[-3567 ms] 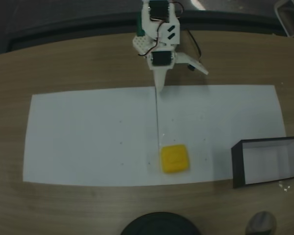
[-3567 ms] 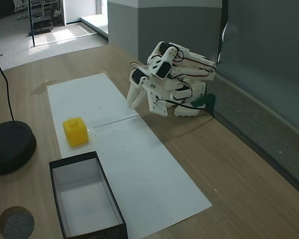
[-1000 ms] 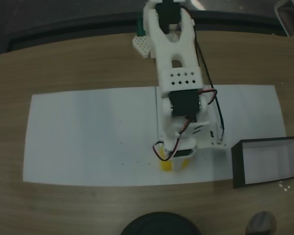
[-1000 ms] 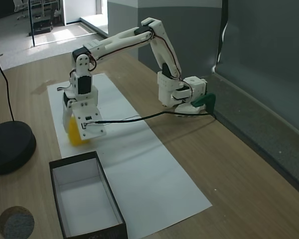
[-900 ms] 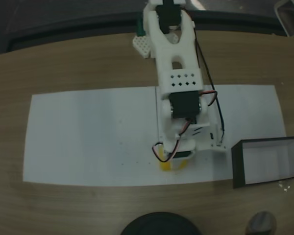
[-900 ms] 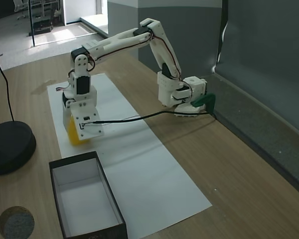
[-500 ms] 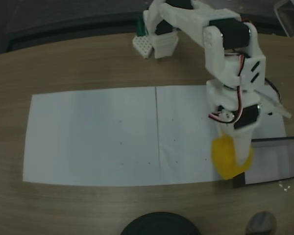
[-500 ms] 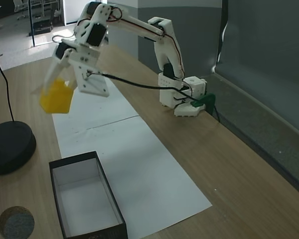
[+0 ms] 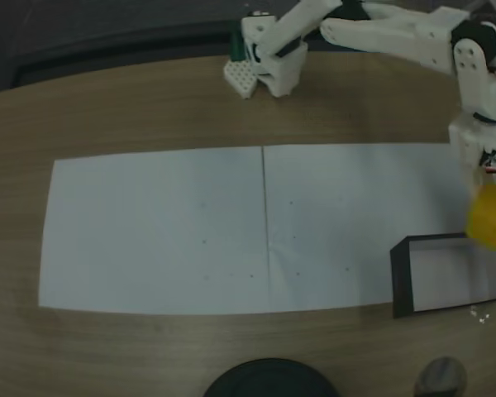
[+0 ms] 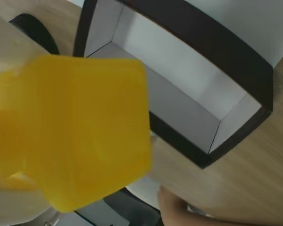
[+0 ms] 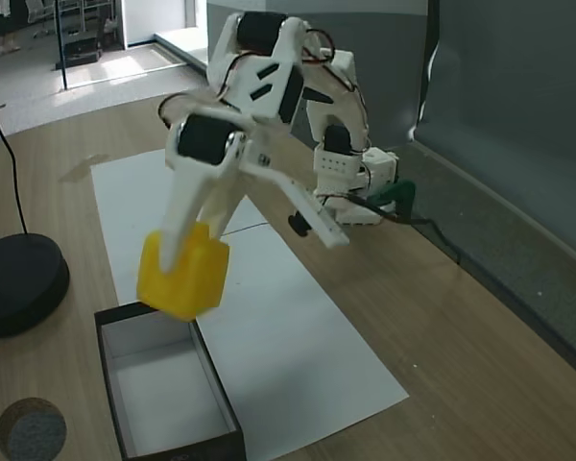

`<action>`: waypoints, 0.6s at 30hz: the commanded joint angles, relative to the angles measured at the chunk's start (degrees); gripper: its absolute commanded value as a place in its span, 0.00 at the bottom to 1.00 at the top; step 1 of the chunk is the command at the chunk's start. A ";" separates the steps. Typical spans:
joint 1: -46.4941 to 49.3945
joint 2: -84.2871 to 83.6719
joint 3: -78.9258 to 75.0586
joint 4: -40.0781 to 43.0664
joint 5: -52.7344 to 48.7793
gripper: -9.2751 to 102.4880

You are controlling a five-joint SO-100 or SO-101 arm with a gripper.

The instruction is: Grab a yellow square and put it in the box.

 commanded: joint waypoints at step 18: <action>2.37 -3.69 -2.90 -5.98 -0.09 0.16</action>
